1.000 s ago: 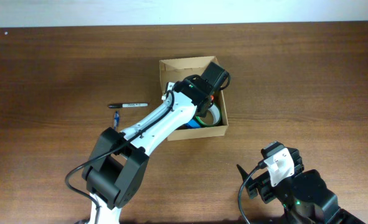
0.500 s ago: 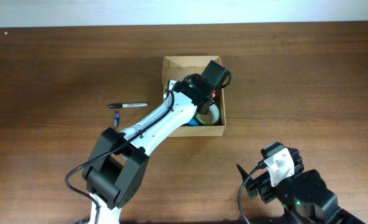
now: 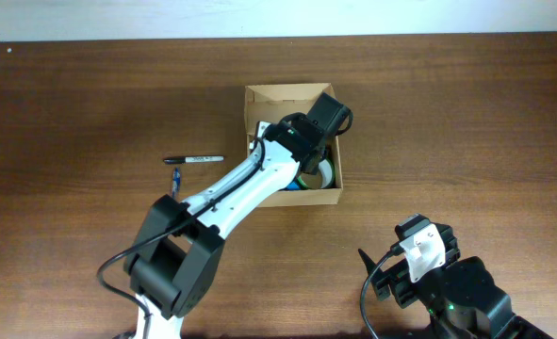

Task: Pack container
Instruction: 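Release the stapler and move the left gripper to the blue pen, then grasp the blue pen with the left gripper and lift it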

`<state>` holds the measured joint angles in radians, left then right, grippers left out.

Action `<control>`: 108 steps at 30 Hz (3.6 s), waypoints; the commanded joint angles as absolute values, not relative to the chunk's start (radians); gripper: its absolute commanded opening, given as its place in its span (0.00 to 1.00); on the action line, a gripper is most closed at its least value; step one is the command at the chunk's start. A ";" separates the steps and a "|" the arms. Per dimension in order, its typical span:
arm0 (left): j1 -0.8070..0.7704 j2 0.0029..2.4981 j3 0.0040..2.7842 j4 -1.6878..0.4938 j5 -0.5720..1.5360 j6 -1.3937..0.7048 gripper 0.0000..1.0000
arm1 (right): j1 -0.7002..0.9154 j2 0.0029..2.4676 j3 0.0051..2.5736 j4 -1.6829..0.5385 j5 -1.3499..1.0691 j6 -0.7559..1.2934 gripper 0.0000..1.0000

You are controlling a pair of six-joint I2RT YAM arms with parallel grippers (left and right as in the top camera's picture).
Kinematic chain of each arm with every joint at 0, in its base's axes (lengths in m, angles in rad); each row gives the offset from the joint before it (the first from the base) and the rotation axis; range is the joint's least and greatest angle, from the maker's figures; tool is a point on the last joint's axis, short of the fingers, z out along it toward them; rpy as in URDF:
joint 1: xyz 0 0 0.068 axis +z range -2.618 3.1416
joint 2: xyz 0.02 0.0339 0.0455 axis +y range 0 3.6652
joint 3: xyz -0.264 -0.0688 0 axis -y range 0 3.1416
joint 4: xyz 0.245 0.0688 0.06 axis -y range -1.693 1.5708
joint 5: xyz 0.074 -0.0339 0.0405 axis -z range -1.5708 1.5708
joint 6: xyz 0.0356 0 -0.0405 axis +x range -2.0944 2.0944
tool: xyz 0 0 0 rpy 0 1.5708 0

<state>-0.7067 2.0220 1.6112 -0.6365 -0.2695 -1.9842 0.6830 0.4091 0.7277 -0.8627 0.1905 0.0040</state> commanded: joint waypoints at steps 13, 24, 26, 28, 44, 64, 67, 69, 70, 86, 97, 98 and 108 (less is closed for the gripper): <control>-0.625 1.604 1.614 -1.000 -0.344 -1.463 1.00 | 0.678 0.404 0.723 -0.860 0.192 0.016 0.99; -0.297 1.480 1.546 -1.352 -0.360 -1.405 1.00 | 0.678 0.404 0.723 -0.860 0.192 0.016 0.99; -0.255 1.480 1.488 -1.311 -0.360 -1.429 1.00 | 0.678 0.404 0.723 -0.860 0.192 0.016 0.99; -0.215 1.481 1.425 -1.268 -0.350 -1.438 1.00 | 0.678 0.404 0.723 -0.860 0.192 0.016 0.99; -0.073 1.698 1.276 -1.063 -0.109 -0.464 1.00 | 0.678 0.404 0.723 -0.860 0.192 0.016 0.99; -0.010 1.956 1.276 -1.050 -0.045 -0.064 0.70 | 0.678 0.404 0.723 -0.860 0.192 0.016 0.99; -0.007 1.976 1.276 -1.039 -0.044 -0.052 0.70 | 0.678 0.404 0.723 -0.860 0.192 0.016 0.99; -0.007 1.982 1.276 -1.031 -0.044 -0.051 0.65 | 0.678 0.404 0.723 -0.860 0.192 0.016 0.99; -0.007 1.983 1.276 -1.025 -0.044 -0.051 0.62 | 0.678 0.404 0.723 -0.860 0.192 0.016 0.99; -0.007 2.047 1.276 -0.976 -0.044 -0.029 0.22 | 0.678 0.404 0.723 -0.860 0.192 0.016 0.99; -0.008 2.029 1.276 -0.969 -0.039 -0.057 0.06 | 0.678 0.404 0.723 -0.860 0.192 0.016 0.99; -0.008 2.018 1.276 -0.969 -0.039 -0.060 0.06 | 0.678 0.404 0.723 -0.860 0.192 0.016 0.99; -0.026 1.844 1.276 -0.968 -0.018 -0.067 0.05 | 0.678 0.404 0.723 -0.860 0.192 0.016 0.99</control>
<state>-0.0132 1.9392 1.2816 -0.9710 -0.0330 -0.0532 0.6830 0.4091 0.7277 -0.8627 0.1905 0.0040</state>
